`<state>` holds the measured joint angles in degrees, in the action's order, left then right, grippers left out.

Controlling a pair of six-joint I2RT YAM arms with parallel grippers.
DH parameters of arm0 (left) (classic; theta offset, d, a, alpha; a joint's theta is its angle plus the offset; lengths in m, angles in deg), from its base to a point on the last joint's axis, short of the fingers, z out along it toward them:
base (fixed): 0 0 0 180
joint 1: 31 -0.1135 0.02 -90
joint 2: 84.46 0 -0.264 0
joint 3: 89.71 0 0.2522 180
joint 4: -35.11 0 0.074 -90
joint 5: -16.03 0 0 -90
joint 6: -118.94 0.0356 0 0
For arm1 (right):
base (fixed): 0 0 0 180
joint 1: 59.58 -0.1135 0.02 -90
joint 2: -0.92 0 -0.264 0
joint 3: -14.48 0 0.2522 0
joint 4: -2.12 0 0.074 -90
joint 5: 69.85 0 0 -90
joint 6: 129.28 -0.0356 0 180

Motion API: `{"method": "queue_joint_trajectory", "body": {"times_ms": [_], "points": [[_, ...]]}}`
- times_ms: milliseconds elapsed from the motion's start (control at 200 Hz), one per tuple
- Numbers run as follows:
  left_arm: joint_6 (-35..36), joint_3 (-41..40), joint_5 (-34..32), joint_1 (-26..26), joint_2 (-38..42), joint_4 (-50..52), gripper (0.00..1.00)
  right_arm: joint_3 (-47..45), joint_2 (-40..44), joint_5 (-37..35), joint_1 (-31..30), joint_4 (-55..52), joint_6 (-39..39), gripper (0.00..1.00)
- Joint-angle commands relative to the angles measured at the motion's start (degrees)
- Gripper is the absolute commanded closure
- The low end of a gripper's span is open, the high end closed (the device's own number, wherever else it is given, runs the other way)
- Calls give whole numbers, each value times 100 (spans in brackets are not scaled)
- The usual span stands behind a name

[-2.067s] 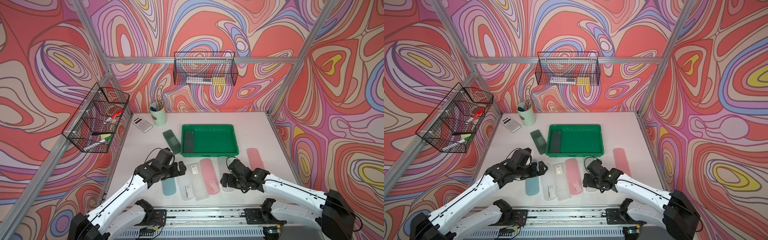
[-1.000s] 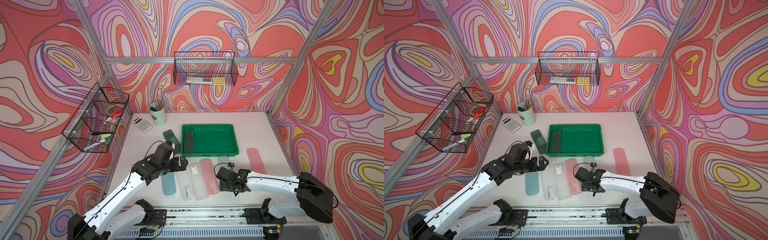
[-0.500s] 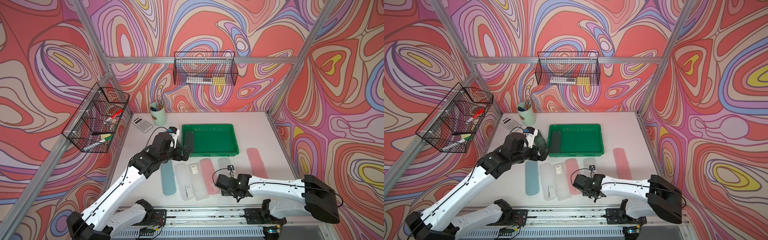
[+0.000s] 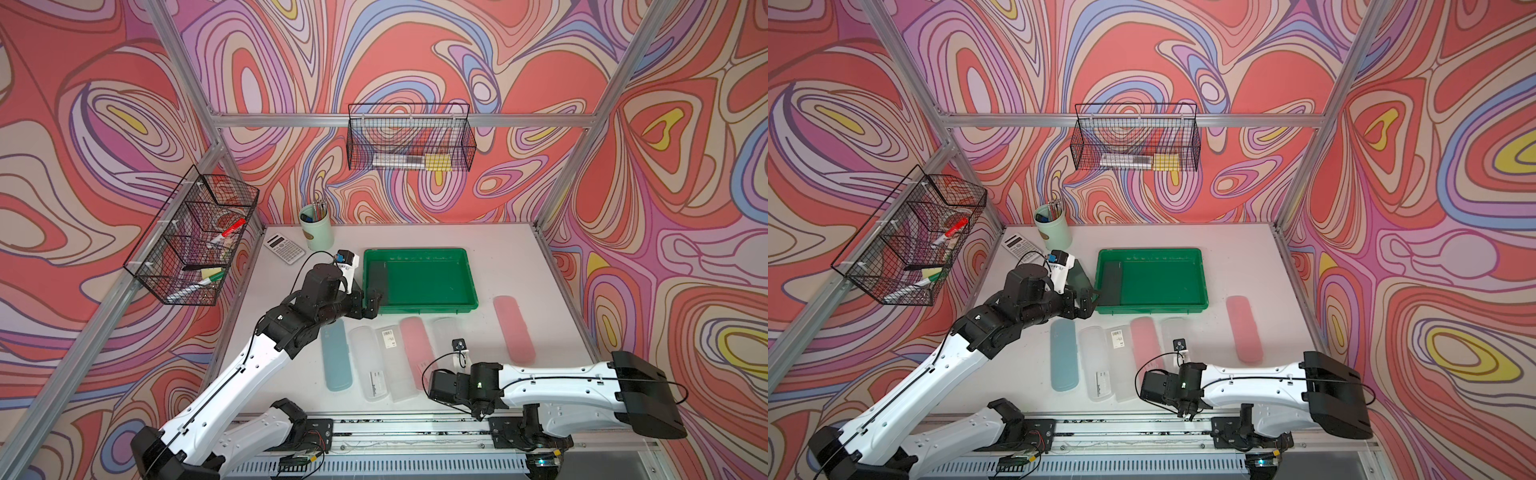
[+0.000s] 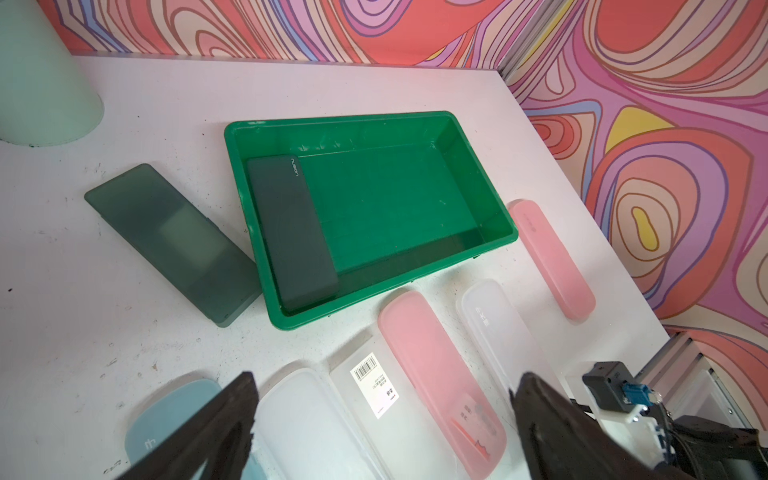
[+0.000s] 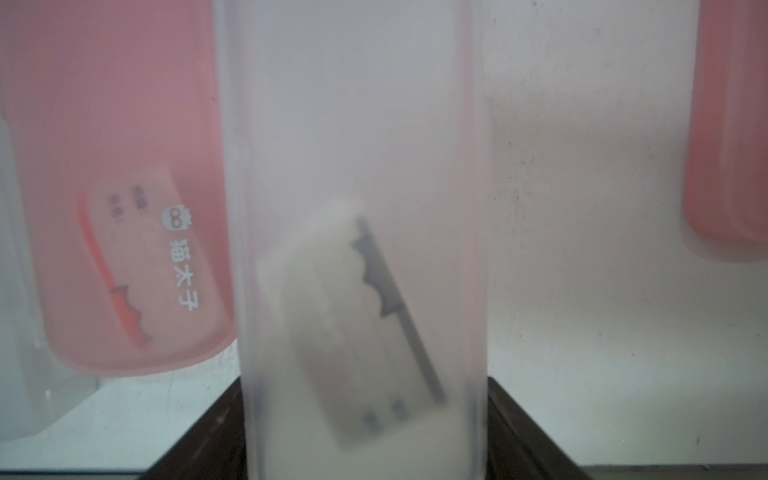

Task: Put the pencil case into the storage box
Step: Pick up the pencil case from the center of the board.

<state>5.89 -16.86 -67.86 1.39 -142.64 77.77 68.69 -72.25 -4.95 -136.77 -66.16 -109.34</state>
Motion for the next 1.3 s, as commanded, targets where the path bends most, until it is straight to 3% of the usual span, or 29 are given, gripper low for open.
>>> {"method": "queue_joint_trajectory", "body": {"times_ms": [0,561,786,1092,1292], "points": [[211,100,119,31,87,-293,1,366,101,-543,-313,-577,-428,38],[-8,327,230,36,-359,-725,1,962,618,-1056,-561,-700,-240,37],[54,1080,289,-102,-1154,-533,1,1468,805,-1269,-407,-626,272,36],[-213,1610,1390,-867,-1929,-788,1,2041,699,-259,1118,406,1994,36],[-14,1768,1338,-971,-2170,-574,1,2411,73,718,2264,1157,3018,36]]}}
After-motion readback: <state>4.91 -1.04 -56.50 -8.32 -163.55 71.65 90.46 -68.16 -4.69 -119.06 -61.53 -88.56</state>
